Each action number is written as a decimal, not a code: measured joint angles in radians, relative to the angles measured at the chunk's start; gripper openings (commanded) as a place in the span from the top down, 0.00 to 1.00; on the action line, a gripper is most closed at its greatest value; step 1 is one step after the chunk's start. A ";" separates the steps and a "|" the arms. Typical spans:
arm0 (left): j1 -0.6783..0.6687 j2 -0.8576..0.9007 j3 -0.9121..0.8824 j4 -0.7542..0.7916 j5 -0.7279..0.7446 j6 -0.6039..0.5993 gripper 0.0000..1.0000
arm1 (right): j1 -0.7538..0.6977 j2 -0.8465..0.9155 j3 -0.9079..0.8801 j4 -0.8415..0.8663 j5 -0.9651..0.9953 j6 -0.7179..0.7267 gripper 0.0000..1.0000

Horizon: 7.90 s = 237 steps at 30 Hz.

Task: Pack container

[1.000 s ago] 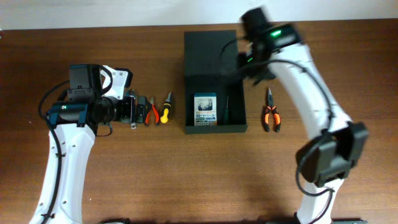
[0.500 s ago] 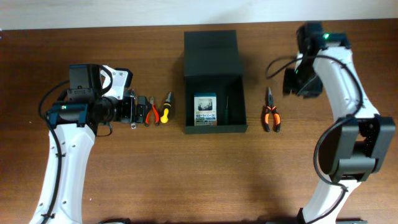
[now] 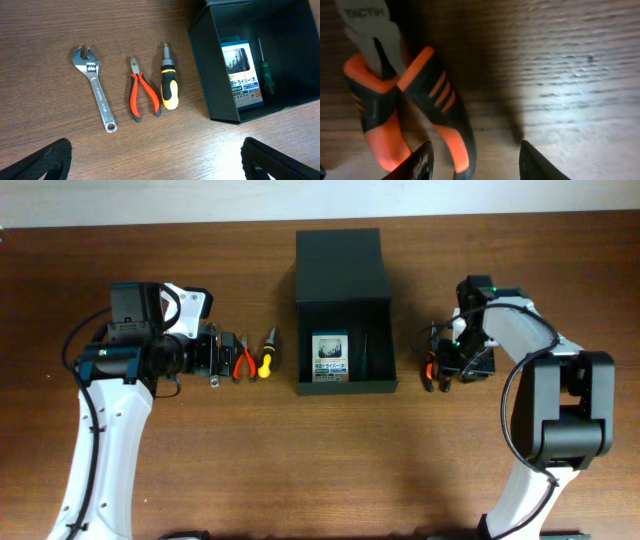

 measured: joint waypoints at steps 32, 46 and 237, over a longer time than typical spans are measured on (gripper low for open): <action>0.000 0.000 0.000 0.000 0.000 0.000 0.01 | 0.000 -0.005 -0.013 0.130 -0.023 -0.014 0.96; 0.000 0.000 0.000 0.000 0.000 0.000 0.01 | 0.000 -0.005 -0.006 0.087 0.002 -0.014 0.96; -0.306 0.576 0.263 0.138 -0.333 -0.034 0.98 | -0.159 -0.113 0.660 -0.311 0.074 0.068 0.28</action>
